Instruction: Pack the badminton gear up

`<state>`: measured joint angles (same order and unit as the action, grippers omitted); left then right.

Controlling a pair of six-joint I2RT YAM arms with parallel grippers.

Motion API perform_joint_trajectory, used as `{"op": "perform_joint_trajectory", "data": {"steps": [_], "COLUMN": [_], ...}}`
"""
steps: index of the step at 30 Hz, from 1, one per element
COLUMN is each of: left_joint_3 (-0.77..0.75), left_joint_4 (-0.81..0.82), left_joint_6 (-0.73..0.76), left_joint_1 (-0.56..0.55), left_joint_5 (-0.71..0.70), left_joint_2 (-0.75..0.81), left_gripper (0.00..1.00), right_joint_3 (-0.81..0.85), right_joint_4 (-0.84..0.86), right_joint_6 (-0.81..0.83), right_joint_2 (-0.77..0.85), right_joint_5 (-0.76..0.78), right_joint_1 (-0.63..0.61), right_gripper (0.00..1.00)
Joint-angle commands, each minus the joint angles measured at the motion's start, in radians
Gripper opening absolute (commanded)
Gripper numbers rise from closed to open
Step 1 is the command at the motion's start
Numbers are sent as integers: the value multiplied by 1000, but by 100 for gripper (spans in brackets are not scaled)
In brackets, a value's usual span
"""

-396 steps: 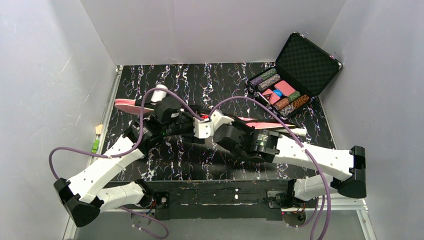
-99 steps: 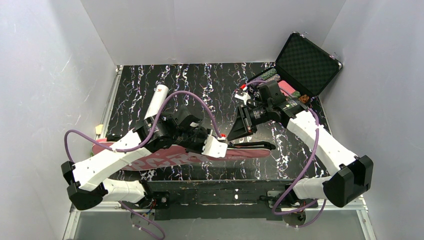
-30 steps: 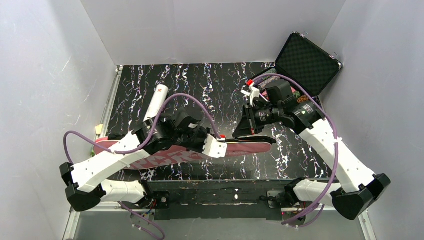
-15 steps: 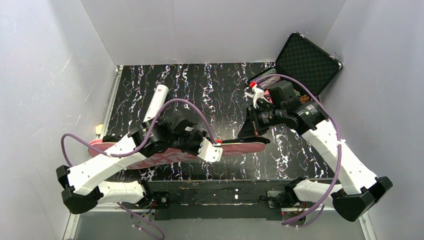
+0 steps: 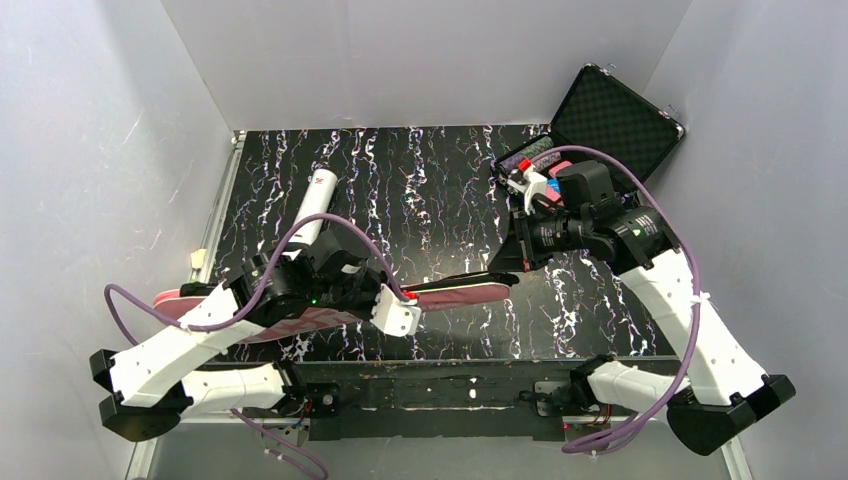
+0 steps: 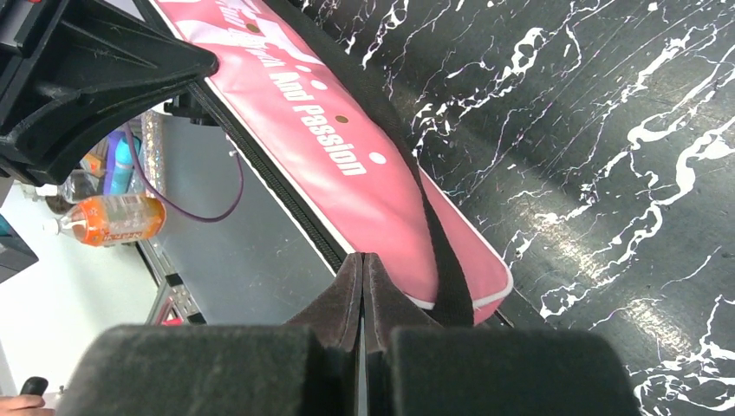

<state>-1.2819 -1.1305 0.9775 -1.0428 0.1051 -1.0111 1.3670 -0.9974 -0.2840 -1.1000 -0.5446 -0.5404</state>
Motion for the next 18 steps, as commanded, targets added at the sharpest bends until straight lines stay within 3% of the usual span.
{"op": "perform_joint_trajectory", "data": {"steps": [1,18], "left_joint_3": [0,-51], "left_joint_4": [-57,-80], "left_joint_6": [30,46], "left_joint_1": [4,4], "left_joint_5": [-52,-54], "left_joint_2": [44,1], "left_gripper": [0,0], "right_joint_3": [4,-182], "right_joint_4": [-9,16], "right_joint_6": [19,-43], "right_joint_2": [41,176], "right_joint_5": [17,66], "right_joint_1": [48,105], "right_gripper": [1,1]}}
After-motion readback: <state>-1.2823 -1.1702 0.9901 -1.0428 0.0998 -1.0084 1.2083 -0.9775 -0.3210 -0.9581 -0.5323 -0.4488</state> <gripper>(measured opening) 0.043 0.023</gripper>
